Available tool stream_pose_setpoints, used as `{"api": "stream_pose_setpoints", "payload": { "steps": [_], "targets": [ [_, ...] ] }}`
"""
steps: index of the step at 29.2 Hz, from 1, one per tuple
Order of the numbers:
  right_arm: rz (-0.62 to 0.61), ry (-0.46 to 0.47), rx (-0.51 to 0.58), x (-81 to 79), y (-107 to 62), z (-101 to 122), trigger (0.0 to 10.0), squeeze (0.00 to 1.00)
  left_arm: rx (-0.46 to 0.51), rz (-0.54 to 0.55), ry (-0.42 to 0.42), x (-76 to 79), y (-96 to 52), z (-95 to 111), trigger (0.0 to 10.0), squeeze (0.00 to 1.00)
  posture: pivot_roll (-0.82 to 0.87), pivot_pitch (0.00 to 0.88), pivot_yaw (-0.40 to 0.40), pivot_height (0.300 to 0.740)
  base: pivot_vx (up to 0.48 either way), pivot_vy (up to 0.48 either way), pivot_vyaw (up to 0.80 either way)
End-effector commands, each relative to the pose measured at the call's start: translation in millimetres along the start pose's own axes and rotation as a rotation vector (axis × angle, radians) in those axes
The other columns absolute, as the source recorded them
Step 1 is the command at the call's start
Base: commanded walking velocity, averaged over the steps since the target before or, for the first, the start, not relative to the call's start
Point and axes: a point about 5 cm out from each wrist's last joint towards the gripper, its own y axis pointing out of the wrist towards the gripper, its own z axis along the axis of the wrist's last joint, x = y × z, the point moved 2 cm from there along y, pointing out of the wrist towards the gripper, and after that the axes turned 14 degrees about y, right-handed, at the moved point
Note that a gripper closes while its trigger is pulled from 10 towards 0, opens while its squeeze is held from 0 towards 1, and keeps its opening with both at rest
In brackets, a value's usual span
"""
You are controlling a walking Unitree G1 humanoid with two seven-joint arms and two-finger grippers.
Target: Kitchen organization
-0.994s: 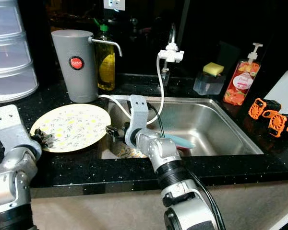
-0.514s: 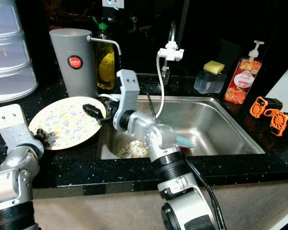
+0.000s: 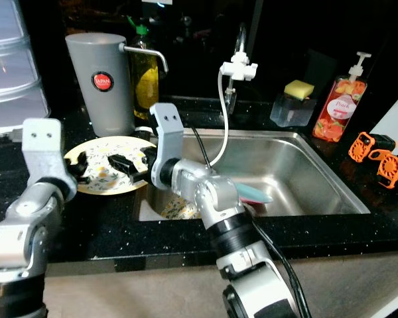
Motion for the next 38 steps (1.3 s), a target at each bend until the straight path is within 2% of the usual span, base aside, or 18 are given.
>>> {"api": "stream_pose_setpoints", "payload": {
  "steps": [1, 3, 5, 6, 7, 8, 9, 11, 13, 14, 15, 17, 20, 23, 27, 30, 34, 38],
  "targets": [
    [-0.012, 0.032, 0.025, 5.0, -4.2, -2.5, 10.0, 0.0, -0.028, 0.008, -0.077, -1.9, -4.9, -6.5, 10.0, 0.0, 0.16, 0.068, -0.106, 0.74, 0.0, 0.0, 0.0],
    [-0.046, 0.039, 0.039, 16.1, -10.5, 0.2, 10.0, 0.0, -0.079, 0.061, -0.275, -6.2, -9.9, -18.6, 10.0, 0.0, 0.16, 0.068, -0.108, 0.74, 0.0, 0.0, 0.0],
    [-0.062, 0.039, 0.043, 21.3, -13.5, 1.2, 10.0, 0.0, -0.091, 0.085, -0.395, -6.6, -13.2, -25.0, 10.0, 0.0, 0.16, 0.068, -0.109, 0.74, 0.0, 0.0, 0.0],
    [-0.062, 0.039, 0.043, 21.3, -13.5, 1.2, 10.0, 0.0, -0.091, 0.085, -0.395, -6.6, -13.2, -25.0, 10.0, 0.0, 0.16, 0.068, -0.109, 0.74, 0.0, 0.0, 0.0],
    [-0.069, 0.036, 0.044, 23.4, -14.7, 1.3, 10.0, 0.0, -0.082, 0.097, -0.444, -6.3, -15.1, -27.1, 10.0, 0.0, 0.16, 0.066, -0.112, 0.74, 0.0, 0.0, 0.0],
    [-0.082, 0.034, 0.043, 27.5, -16.2, 0.9, 10.0, 0.0, -0.056, 0.11, -0.543, -3.4, -17.7, -28.8, 10.0, 0.0, 0.16, 0.065, -0.115, 0.74, 0.0, 0.0, 0.0],
    [-0.085, 0.032, 0.043, 28.6, -16.6, 0.7, 10.0, 0.0, -0.052, 0.105, -0.593, -0.8, -18.4, -30.0, 10.0, 0.0, 0.16, 0.064, -0.116, 0.74, 0.0, 0.0, 0.0],
    [-0.087, 0.032, 0.043, 29.1, -16.6, 0.4, 10.0, 0.0, -0.06, 0.102, -0.652, 2.2, -18.7, -32.3, 10.0, 0.0, 0.16, 0.063, -0.118, 0.74, 0.0, 0.0, 0.0],
    [-0.087, 0.031, 0.043, 29.0, -16.6, 0.2, 10.0, 0.0, -0.067, 0.107, -0.673, 2.5, -19.1, -33.5, 10.0, 0.0, 0.16, 0.063, -0.117, 0.74, 0.0, 0.0, 0.0],
    [-0.086, 0.031, 0.044, 28.7, -16.6, 0.4, 10.0, 0.0, -0.079, 0.11, -0.715, 3.7, -18.7, -35.5, 10.0, 0.0, 0.16, 0.063, -0.118, 0.74, 0.0, 0.0, 0.0],
    [-0.084, 0.029, 0.046, 28.5, -16.4, 1.0, 10.0, 0.0, -0.113, 0.119, -0.802, 4.4, -17.6, -39.5, 10.0, 0.0, 0.16, 0.063, -0.118, 0.74, 0.0, 0.0, 0.0],
    [-0.084, 0.029, 0.047, 28.5, -16.4, 1.2, 10.0, 0.0, -0.122, 0.12, -0.822, 4.6, -17.3, -40.4, 10.0, 0.0, 0.16, 0.063, -0.118, 0.74, 0.0, 0.0, 0.0],
    [-0.085, 0.029, 0.048, 28.6, -16.6, 2.0, 10.0, 0.0, -0.162, 0.151, -0.913, 6.4, -18.1, -46.6, 10.0, 0.0, 0.16, 0.067, -0.116, 0.74, 0.0, 0.0, 0.0],
    [-0.085, 0.028, 0.049, 28.8, -16.9, 2.3, 10.0, 0.0, -0.152, 0.167, -0.938, 6.2, -19.1, -44.8, 10.0, 0.0, 0.16, 0.067, -0.116, 0.74, 0.0, 0.0, 0.0],
    [-0.088, 0.029, 0.048, 29.6, -17.3, 2.1, 10.0, 0.0, -0.124, 0.172, -0.927, 4.5, -20.1, -36.9, 10.0, 0.0, 0.16, 0.07, -0.116, 0.74, 0.0, 0.0, 0.0],
    [-0.086, 0.03, 0.048, 29.4, -16.5, 2.0, 10.0, 0.0, -0.149, 0.2, -1.027, -4.4, -13.7, -43.7, 10.0, 0.0, 0.16, 0.071, -0.121, 0.74, 0.0, 0.0, 0.0],
    [-0.082, 0.031, 0.049, 28.4, -15.7, 3.0, 10.0, 0.0, -0.216, 0.167, -1.053, -3.3, -7.0, -50.1, 10.0, 0.0, 0.17, 0.072, -0.124, 0.74, 0.0, 0.0, 0.0],
    [-0.082, 0.031, 0.05, 28.4, -15.8, 3.6, 10.0, 0.0, -0.201, 0.16, -1.079, -5.6, -4.0, -48.6, 9.5, 0.0, 0.17, 0.072, -0.124, 0.74, 0.0, 0.0, 0.0]
  ]
}}
